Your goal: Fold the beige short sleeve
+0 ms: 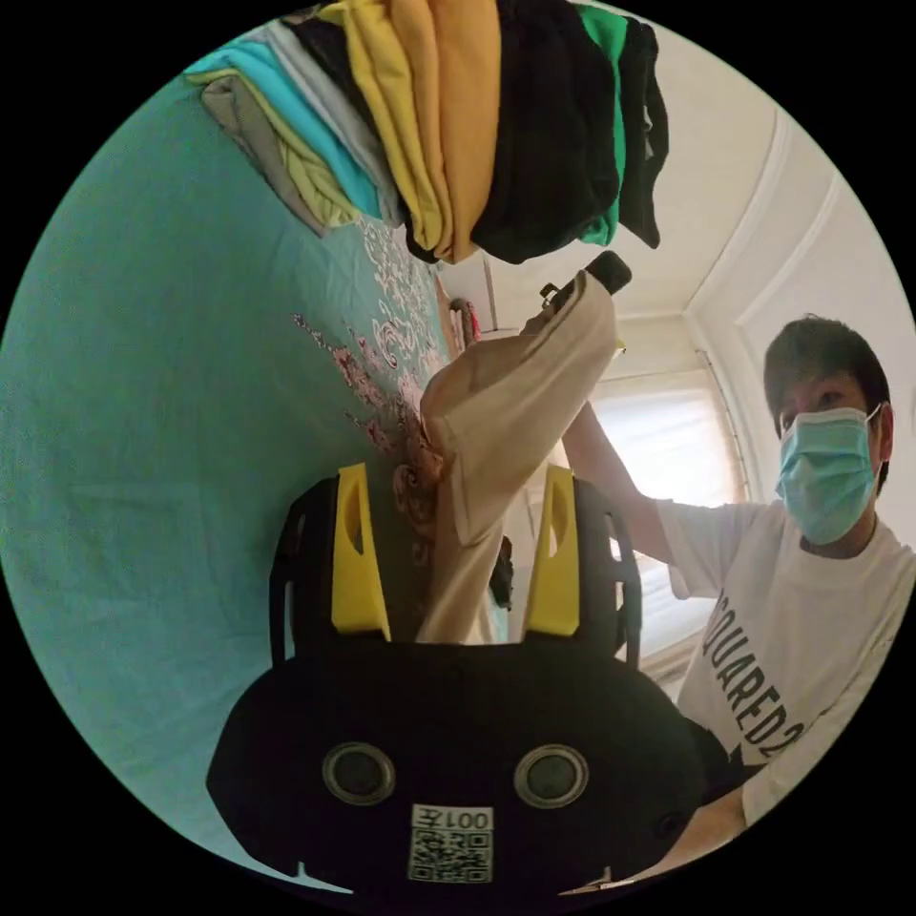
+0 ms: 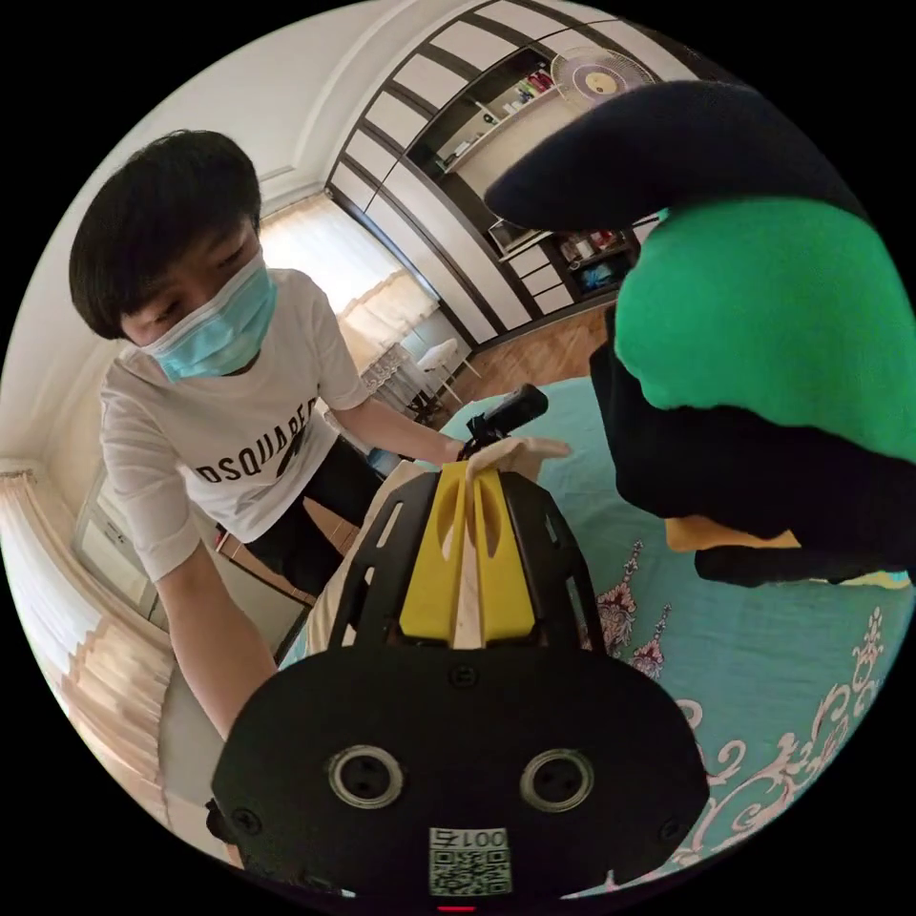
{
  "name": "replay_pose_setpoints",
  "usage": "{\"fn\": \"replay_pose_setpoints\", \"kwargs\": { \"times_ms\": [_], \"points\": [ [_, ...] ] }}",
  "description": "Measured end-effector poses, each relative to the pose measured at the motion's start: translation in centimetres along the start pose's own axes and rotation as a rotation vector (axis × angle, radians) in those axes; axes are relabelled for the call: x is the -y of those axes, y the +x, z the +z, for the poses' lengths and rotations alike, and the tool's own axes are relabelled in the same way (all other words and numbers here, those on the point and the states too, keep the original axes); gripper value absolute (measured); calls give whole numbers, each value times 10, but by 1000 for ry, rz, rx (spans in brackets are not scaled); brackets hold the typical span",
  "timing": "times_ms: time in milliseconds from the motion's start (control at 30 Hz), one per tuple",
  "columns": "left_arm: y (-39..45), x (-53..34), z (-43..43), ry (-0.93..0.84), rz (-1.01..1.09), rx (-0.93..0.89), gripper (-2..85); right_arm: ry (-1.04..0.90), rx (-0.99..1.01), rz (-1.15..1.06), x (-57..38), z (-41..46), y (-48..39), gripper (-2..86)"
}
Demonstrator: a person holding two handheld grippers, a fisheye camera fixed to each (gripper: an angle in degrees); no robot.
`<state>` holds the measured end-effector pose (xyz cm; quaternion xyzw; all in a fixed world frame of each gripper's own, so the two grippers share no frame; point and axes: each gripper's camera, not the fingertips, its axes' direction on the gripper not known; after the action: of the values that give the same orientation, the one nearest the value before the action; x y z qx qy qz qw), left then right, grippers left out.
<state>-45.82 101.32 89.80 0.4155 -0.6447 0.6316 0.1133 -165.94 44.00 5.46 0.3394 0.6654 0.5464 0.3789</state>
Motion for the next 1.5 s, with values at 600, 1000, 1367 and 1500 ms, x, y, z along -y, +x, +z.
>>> {"fn": "replay_pose_setpoints", "kwargs": {
  "times_ms": [600, 1000, 1367, 1500],
  "points": [
    [-22, 17, -137, 272, 128, -157, -5, 40, -134, 147, 31, 14, 33, 4],
    [-80, 5, -122, 65, -69, -293, 178, 62, 51, 10, 43, 45, 24, 4],
    [-76, 8, -107, 89, 66, -561, -4, 144, 91, -45, 46, 74, 7, 5],
    [-70, -1, -120, 157, 69, -457, -8, 178, 6, 17, 43, 86, 7, 4]
  ]
}}
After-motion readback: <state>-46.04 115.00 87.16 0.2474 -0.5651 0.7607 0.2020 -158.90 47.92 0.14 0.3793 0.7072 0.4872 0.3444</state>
